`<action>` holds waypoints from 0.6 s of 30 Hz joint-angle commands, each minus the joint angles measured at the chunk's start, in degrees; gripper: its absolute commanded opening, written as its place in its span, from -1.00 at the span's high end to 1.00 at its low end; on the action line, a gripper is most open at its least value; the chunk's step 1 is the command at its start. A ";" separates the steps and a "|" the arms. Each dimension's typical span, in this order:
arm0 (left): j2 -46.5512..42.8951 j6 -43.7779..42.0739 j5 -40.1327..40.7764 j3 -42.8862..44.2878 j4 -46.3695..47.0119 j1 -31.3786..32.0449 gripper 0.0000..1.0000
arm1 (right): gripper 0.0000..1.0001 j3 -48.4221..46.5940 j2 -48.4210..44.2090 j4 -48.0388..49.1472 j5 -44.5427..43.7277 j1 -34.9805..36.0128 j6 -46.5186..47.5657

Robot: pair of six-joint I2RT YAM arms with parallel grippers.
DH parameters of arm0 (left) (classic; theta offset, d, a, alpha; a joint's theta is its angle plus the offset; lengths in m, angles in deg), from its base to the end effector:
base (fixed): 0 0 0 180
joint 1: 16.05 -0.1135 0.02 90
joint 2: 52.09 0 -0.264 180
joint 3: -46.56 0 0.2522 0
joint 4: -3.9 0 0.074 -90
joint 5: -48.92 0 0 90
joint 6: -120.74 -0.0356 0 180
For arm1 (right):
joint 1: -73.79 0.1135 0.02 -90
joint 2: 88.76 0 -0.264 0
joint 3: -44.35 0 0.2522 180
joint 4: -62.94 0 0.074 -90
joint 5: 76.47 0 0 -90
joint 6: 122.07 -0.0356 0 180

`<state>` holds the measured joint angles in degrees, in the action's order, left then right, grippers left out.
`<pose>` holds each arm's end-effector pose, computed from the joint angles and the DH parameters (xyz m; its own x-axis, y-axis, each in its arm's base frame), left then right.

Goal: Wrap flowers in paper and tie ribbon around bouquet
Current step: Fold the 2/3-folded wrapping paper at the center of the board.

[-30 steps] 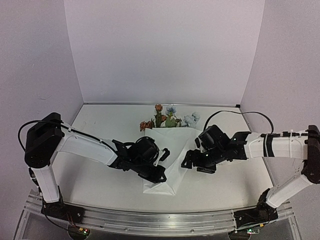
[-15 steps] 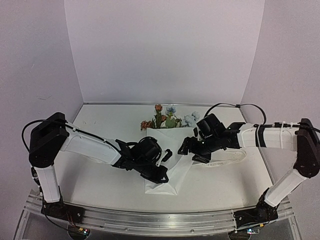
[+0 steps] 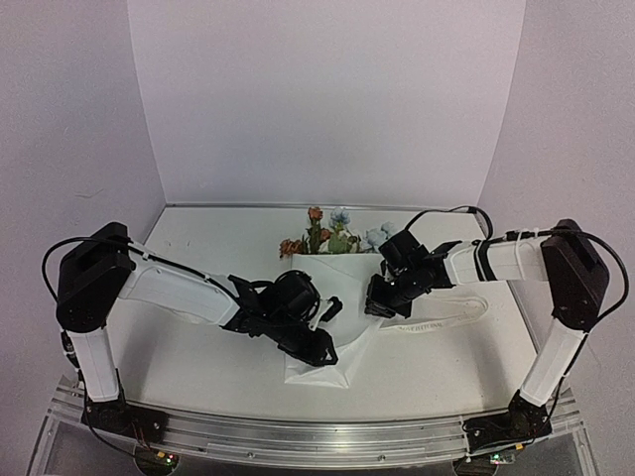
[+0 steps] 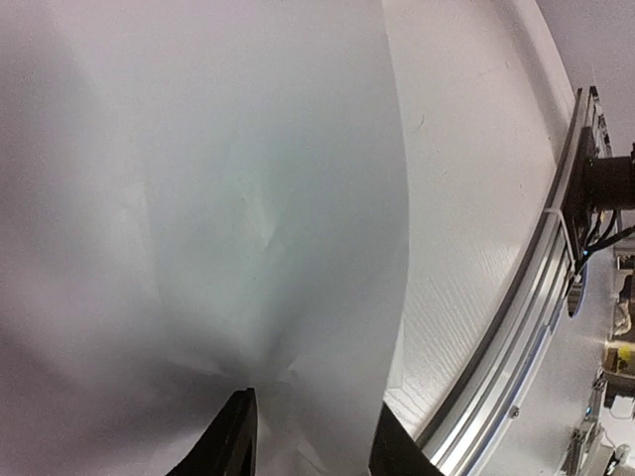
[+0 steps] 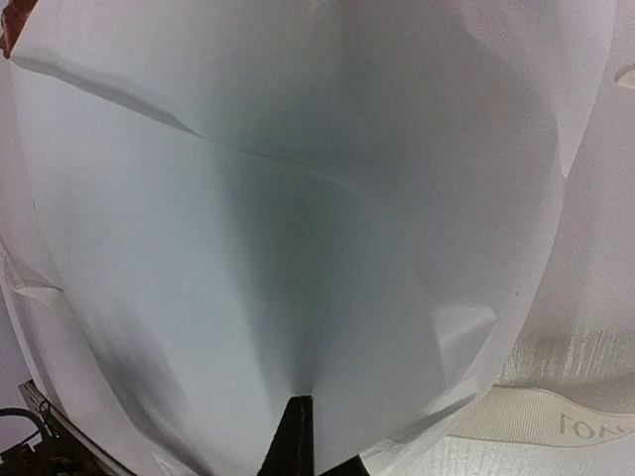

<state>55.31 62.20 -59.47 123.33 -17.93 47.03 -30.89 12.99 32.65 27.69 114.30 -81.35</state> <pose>0.1628 -0.3454 0.1515 -0.7932 0.4683 -0.3892 0.6086 0.5893 -0.5314 0.2672 0.2397 0.1686 -0.9696 0.1382 -0.2021 0.0048 0.8361 0.5485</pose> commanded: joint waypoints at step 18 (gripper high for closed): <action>0.57 4.21 -27.61 -0.68 10.40 -16.18 0.51 | 1.00 -4.71 2.98 -2.53 -3.50 -0.33 5.61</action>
<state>52.32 67.98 -78.00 119.63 -9.32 30.49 -31.81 15.57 31.53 26.41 114.19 -77.87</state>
